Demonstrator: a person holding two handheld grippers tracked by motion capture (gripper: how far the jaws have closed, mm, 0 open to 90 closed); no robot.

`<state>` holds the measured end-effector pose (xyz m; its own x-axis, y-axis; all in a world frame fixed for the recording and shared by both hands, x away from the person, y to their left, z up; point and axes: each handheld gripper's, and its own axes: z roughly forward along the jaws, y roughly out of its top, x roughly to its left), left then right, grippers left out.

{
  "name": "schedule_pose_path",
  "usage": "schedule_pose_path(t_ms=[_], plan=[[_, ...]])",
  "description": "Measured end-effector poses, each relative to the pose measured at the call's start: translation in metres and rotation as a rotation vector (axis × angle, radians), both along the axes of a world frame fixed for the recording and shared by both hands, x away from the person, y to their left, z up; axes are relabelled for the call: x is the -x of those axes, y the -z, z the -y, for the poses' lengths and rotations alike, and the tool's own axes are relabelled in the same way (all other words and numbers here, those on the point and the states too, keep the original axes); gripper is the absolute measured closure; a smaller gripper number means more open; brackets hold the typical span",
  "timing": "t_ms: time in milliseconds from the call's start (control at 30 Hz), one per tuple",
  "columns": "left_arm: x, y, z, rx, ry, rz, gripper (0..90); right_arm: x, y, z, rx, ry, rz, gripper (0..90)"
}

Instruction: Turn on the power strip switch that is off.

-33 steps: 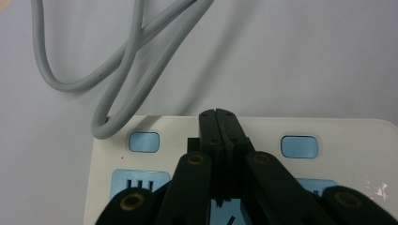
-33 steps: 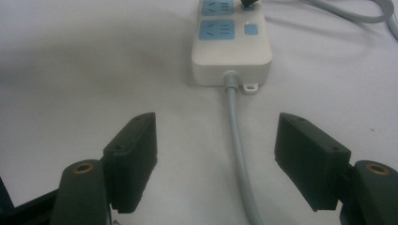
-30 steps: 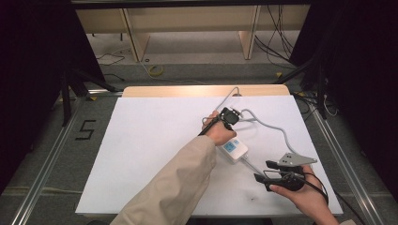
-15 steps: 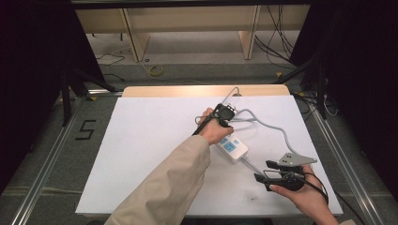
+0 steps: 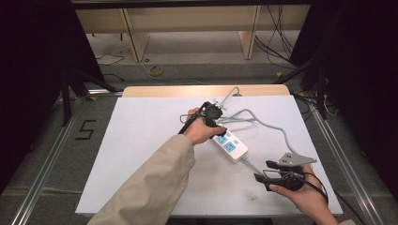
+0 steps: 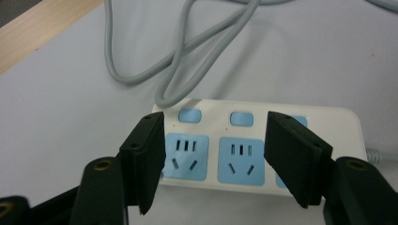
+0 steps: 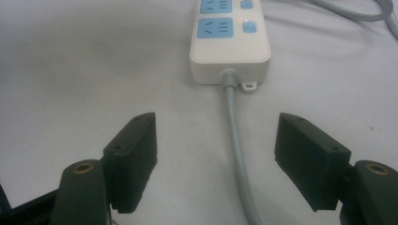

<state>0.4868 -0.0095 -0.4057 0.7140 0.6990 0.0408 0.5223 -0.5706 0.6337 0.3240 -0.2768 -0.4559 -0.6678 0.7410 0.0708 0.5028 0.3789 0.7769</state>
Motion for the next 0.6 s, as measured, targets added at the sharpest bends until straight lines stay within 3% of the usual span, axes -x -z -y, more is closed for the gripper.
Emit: schedule_pose_path(t_ms=[400, 600], plan=[[0.015, 0.002, -0.040, 0.022, -0.012, -0.002, 29.3, 0.000, 0.000, 0.000, 0.001, 0.003, -0.003, 30.6], [0.026, 0.001, -0.058, 0.035, -0.034, 0.030, 25.3, 0.000, 0.000, 0.000, 0.003, 0.001, -0.003, 30.6]])
